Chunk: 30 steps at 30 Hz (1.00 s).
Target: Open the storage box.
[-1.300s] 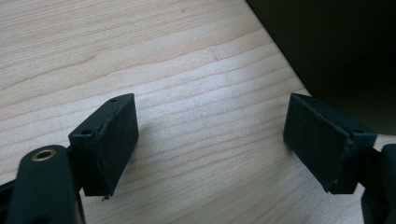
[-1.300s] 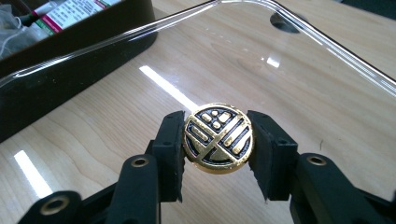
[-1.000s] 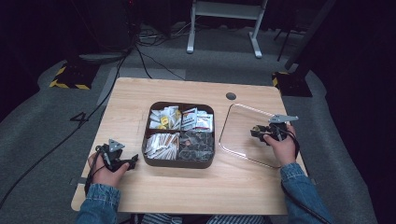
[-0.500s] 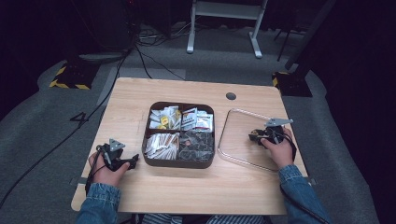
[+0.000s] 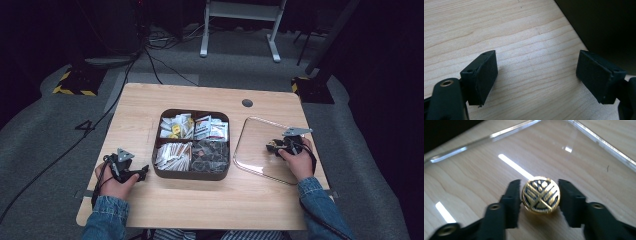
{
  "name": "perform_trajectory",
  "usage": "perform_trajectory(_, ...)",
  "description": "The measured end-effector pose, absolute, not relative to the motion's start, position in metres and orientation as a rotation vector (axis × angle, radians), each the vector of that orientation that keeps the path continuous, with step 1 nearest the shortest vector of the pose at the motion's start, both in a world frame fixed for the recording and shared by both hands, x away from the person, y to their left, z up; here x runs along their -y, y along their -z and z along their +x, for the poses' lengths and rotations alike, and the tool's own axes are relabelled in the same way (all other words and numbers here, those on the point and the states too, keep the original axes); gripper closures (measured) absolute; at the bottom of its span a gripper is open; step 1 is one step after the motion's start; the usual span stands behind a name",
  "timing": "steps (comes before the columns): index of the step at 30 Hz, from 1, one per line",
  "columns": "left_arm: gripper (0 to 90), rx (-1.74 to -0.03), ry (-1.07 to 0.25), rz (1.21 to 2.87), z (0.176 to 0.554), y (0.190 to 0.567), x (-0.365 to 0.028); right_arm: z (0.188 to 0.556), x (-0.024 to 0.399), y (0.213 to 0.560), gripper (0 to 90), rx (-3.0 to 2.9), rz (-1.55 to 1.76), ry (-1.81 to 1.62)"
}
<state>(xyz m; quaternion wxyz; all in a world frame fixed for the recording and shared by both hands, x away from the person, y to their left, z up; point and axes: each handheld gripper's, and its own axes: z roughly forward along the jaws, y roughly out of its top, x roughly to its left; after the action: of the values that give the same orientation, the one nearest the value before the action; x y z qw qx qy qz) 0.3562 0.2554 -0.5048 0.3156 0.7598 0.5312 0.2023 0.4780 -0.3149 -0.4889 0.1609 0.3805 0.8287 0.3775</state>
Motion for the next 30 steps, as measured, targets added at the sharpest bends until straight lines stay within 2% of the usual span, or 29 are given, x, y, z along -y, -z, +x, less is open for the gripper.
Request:
perform_trajectory(4, 19.2, -1.397, -0.536, 2.001, 0.356, 0.505, -0.255, 0.475, 0.316, 0.480, 41.2, -2.328, 1.092, -1.107)
perform_trajectory(7, 21.6, -1.392, -0.536, 2.001, 0.357, 0.504, -0.253, 0.473, 0.318, 0.477, 39.6, -2.314, 1.095, -1.122)
perform_trajectory(12, 25.2, -1.396, -0.526, 2.013, 0.358, 0.502, -0.251, 0.470, 0.322, 0.471, 38.6, -2.282, 1.117, -1.153)
perform_trajectory(30, 29.3, -1.423, -0.513, 1.951, 0.360, 0.480, -0.256, 0.459, 0.335, 0.463, 37.2, -2.223, 1.154, -1.204)
